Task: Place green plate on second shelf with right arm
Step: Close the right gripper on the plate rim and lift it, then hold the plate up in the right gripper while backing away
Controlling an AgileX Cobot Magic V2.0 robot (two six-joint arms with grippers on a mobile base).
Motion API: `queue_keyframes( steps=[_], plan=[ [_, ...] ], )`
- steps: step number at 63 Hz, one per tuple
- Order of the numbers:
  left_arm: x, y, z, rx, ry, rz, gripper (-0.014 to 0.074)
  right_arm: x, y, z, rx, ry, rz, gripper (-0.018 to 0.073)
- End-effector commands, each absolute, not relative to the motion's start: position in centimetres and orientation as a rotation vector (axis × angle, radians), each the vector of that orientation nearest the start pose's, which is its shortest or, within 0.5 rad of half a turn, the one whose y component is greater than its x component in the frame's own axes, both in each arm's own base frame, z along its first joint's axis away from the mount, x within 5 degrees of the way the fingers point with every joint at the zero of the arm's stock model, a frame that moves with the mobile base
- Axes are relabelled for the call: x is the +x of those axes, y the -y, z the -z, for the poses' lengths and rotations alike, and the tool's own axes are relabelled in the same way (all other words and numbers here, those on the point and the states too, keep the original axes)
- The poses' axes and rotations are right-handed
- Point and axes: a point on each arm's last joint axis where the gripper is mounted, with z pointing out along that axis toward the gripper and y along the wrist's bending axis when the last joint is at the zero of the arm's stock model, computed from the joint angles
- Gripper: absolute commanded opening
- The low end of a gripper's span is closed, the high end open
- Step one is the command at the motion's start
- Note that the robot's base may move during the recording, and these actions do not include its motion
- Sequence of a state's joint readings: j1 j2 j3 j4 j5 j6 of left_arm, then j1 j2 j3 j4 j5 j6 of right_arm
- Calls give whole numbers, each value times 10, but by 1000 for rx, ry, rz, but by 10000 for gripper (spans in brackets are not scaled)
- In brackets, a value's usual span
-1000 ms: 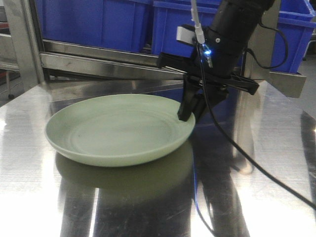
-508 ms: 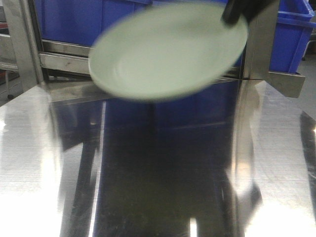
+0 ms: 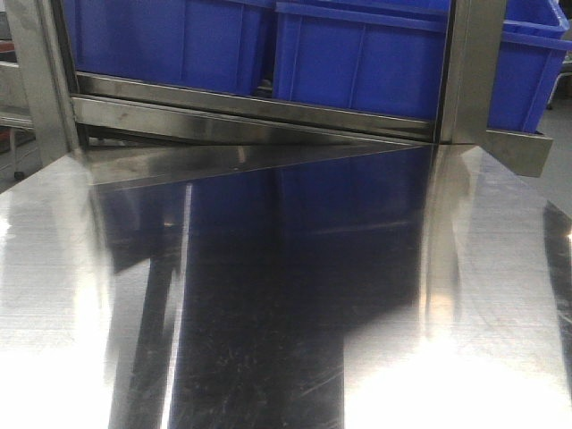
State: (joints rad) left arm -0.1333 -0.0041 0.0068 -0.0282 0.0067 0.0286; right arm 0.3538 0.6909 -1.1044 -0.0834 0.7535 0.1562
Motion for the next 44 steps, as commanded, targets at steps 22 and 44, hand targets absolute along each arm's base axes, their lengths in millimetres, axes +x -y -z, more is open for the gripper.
queue_keyframes(
  steps=[22,44],
  plan=[
    [56,7,-205,91,-1432,117,130,26,26,-400,114,-1620,-20,25],
    [56,7,-205,91,-1432,117,130,63,8,-340,-104,-1622,76,23]
  ],
)
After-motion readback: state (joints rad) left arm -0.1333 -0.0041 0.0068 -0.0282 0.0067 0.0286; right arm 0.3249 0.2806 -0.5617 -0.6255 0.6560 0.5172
